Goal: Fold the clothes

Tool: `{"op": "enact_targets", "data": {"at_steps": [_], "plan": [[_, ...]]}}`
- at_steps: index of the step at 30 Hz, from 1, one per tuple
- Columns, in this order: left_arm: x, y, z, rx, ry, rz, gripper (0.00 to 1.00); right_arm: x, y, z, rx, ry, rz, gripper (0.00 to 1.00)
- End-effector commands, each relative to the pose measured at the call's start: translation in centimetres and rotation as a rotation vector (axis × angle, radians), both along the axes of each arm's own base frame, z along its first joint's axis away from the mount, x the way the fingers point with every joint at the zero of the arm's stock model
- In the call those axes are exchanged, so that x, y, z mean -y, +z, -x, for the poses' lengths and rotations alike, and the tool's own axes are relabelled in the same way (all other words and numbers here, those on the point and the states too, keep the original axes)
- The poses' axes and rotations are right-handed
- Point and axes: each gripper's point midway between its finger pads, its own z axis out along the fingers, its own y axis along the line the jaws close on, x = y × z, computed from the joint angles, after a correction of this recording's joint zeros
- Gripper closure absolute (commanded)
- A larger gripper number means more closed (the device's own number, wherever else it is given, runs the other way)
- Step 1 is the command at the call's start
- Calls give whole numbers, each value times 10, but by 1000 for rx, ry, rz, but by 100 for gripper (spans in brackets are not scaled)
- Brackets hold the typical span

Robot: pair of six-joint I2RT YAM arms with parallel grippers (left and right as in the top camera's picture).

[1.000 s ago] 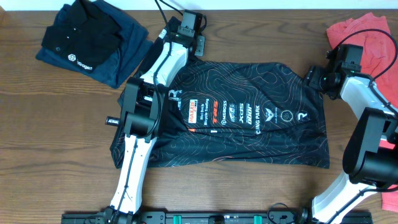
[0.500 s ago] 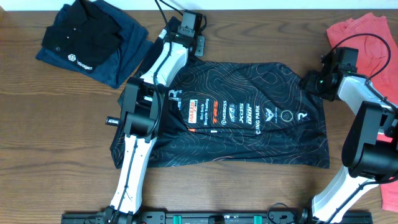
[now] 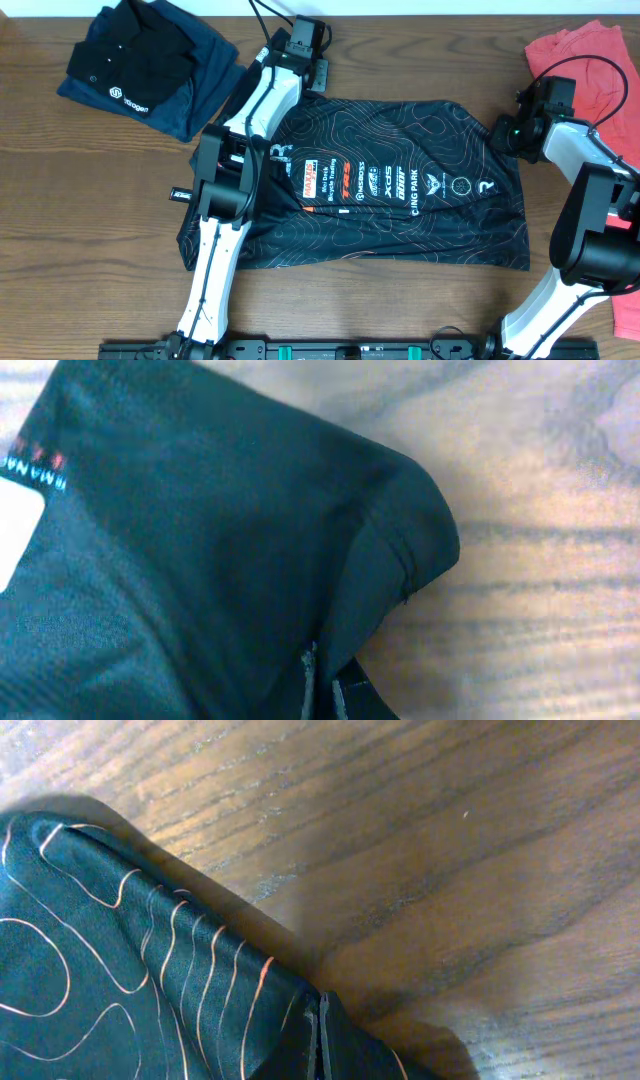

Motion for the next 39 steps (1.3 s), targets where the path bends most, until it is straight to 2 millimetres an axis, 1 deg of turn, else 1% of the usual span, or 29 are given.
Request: {"op": "enact_targets", "data": {"at_steps": [1,8,13,18,20,23,25,29,35,39], "plan": [[-5,30,3,15,15,6,94,4,4,-6,3,-15,-4,99],[-10,85,19,25,14,9,94,4,15,-6,-24,-48,-24,99],[-15,120,34,22,15,9,94,3,29,-5,-12,-50,-23,99],[-21,137,53,-14,14,-3,94,2,48,0,-1,-50,-21,99],[-24,141,62,-38,15,-12,94,1,51,5,-12,-50,-23,99],[-30,142,78,-94,33,-20,94,-1,50,13,-45,-50,-29,99],[-34,138,90,-144,62,-20,94,-2,48,17,-63,-51,-33,99],[-42,127,115,-253,66,-58,94,-3,46,24,-94,-51,-40,99],[-53,118,148,-393,95,-99,94,-7,42,40,-163,-80,-64,99],[-63,115,180,-519,152,-129,94,-12,44,52,-205,-80,-85,99]]}}
